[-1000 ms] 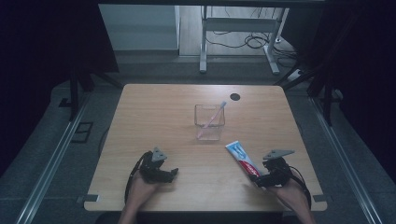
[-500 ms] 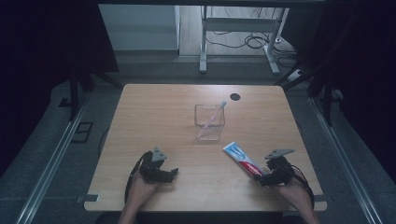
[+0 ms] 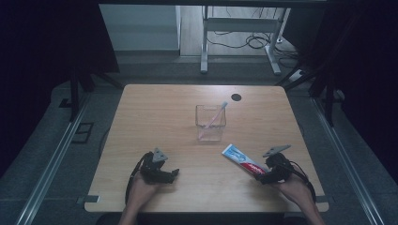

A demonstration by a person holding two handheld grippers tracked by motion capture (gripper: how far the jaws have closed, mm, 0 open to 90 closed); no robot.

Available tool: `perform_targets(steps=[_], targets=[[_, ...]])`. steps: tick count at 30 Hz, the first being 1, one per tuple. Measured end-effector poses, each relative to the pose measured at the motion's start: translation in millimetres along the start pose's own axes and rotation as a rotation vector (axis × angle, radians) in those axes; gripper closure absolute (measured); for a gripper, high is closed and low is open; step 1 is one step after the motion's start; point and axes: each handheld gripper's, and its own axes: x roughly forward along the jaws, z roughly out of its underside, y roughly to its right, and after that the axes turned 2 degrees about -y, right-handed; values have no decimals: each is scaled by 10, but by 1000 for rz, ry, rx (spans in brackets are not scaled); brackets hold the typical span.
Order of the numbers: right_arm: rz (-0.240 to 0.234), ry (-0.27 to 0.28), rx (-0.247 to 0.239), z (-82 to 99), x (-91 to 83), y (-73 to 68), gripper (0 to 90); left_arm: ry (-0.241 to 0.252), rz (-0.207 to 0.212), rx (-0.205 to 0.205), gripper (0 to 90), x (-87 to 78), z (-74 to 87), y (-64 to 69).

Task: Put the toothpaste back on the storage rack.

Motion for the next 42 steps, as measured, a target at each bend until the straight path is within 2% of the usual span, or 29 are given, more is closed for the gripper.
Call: perform_targets(steps=[7, 17, 29, 42], targets=[[-2, -94, -47, -195, 65, -42, 282, 0, 0, -1, 128, 0, 0, 1], [1, -171, -105, -433, 130, -68, 325, -1, 1, -4, 129, -1, 0, 3], [1, -233, -143, -612, 248, -111, 329, -2, 1, -4, 129, -2, 0, 3], [-1, -281, -164, -678, 329, -121, 433, -2, 1, -3, 129, -2, 0, 2]])
